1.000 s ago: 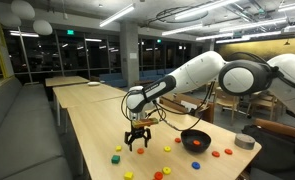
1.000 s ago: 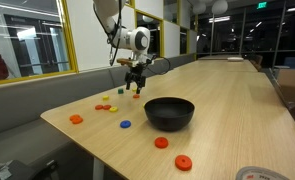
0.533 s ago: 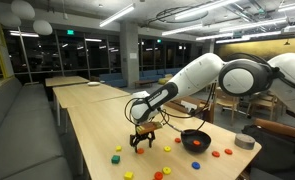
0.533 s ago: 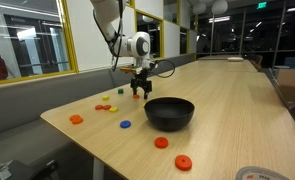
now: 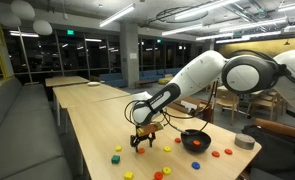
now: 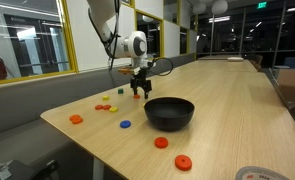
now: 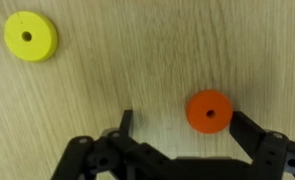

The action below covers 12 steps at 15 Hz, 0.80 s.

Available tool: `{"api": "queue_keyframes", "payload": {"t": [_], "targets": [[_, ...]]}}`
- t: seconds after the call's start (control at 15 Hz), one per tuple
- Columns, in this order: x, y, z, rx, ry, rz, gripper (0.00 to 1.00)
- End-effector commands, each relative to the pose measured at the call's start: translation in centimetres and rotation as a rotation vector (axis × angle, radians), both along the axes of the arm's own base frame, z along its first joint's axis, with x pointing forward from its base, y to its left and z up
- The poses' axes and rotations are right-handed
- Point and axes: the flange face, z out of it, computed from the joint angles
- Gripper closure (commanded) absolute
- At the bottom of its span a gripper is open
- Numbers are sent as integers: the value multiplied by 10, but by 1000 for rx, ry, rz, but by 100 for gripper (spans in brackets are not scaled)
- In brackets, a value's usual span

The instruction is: Pick up some of the objects on the table and put them in the bowl

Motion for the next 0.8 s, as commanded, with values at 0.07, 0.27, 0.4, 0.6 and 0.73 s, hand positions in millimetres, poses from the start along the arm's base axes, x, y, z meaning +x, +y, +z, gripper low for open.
{"api": "queue_keyframes", "payload": {"t": [0.07, 0.27, 0.4, 0.6, 0.73], "targets": [[-18, 23, 7, -13, -27, 29, 0], [-21, 25, 6, -20, -40, 24, 0], [-22, 21, 7, -24, -51, 8, 0], [-23, 15, 8, -30, -65, -8, 0], [-23, 11, 9, -34, -71, -13, 27]]}}
